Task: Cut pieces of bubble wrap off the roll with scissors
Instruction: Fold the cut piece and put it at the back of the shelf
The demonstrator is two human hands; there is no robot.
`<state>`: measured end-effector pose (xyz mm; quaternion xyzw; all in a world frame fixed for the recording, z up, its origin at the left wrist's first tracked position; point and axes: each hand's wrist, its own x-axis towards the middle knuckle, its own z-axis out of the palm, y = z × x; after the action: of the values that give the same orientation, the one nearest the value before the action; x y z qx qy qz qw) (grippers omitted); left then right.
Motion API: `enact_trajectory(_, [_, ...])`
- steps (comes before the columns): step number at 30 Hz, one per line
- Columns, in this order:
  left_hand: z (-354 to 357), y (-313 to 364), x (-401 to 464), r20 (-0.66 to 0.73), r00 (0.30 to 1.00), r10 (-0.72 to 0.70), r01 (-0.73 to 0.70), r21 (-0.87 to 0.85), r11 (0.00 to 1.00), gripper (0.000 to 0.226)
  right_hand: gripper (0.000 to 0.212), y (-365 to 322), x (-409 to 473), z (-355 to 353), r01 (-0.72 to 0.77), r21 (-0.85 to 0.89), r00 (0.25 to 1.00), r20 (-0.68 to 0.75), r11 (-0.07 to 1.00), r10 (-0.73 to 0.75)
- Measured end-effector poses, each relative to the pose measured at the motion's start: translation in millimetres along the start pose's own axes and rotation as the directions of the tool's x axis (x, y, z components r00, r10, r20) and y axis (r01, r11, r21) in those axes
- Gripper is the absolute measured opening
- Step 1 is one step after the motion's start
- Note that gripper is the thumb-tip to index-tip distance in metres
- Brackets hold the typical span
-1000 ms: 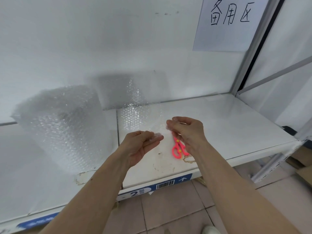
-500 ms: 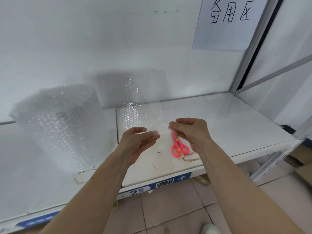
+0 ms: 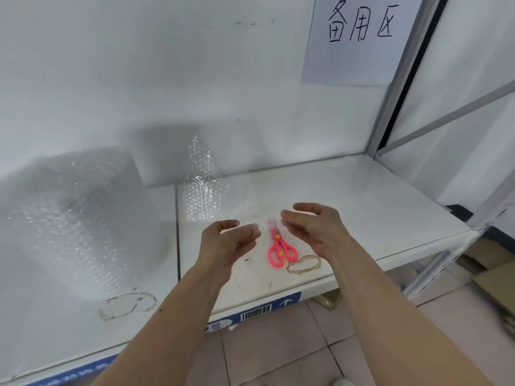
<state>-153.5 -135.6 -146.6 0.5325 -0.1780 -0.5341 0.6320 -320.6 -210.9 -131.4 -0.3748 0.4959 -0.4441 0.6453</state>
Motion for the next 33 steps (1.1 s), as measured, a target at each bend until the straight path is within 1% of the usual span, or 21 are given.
enact_trajectory(2, [5,-3,4,-0.007,1.0,-0.006,0.006,0.037,0.999,0.037,0.044,2,8,-10,0.011,-0.014,1.0,-0.021,1.0,-0.012])
enact_trajectory(5, [22,-2,15,0.015,1.0,-0.006,0.004,0.089,0.996,0.033,0.043,-5,25,-29,-0.003,-0.096,1.0,-0.017,0.995,0.001])
enact_trajectory(7, [41,-1,24,0.036,0.999,0.013,-0.017,0.103,0.995,0.032,0.044,-15,38,-40,-0.01,-0.061,1.0,-0.013,0.998,0.009])
enact_trajectory(9, [67,-1,38,0.048,0.998,0.027,-0.032,0.112,0.993,0.034,0.039,-29,54,-53,-0.007,0.013,1.0,-0.028,1.0,0.008])
enact_trajectory(10, [80,-2,46,0.05,0.998,0.031,-0.036,0.117,0.992,0.035,0.037,-38,61,-60,-0.01,0.023,0.999,-0.035,1.0,0.01])
enact_trajectory(11, [91,-2,55,0.049,0.998,0.035,-0.04,0.123,0.992,0.035,0.034,-46,69,-65,-0.013,-0.004,0.999,-0.043,1.0,0.013])
enact_trajectory(13, [117,-5,77,0.058,0.998,0.037,-0.044,0.129,0.991,0.036,0.028,-62,90,-80,-0.011,-0.123,0.997,-0.072,0.992,0.002])
enact_trajectory(15, [145,-8,104,0.057,0.998,0.037,-0.045,0.147,0.988,0.038,0.026,-76,117,-95,0.013,-0.224,0.994,-0.103,0.975,-0.037])
enact_trajectory(19, [198,-16,165,0.029,0.999,0.029,-0.033,0.163,0.986,0.05,0.023,-98,181,-118,0.08,-0.27,0.979,-0.16,0.959,-0.127])
enact_trajectory(23, [245,-25,227,0.031,0.999,-0.018,0.011,0.203,0.979,0.037,0.017,-113,248,-135,0.068,-0.283,0.97,-0.205,0.957,-0.13])
enact_trajectory(25, [264,-32,255,0.026,0.999,-0.027,0.02,0.248,0.969,0.038,0.016,-121,279,-145,0.064,-0.334,0.965,-0.218,0.94,-0.143])
enact_trajectory(28, [286,-39,287,0.024,1.0,0.011,-0.018,0.335,0.942,0.048,0.02,-127,319,-159,0.049,-0.492,0.939,-0.274,0.869,-0.207])
enact_trajectory(31, [303,-45,308,0.016,0.996,0.087,-0.086,0.4,0.912,0.044,0.018,-127,349,-166,0.056,-0.586,0.907,-0.309,0.808,-0.286])
enact_trajectory(33, [309,-48,321,0.011,0.989,0.146,-0.135,0.453,0.881,0.04,0.013,-123,362,-167,0.05,-0.629,0.898,-0.312,0.776,-0.311])
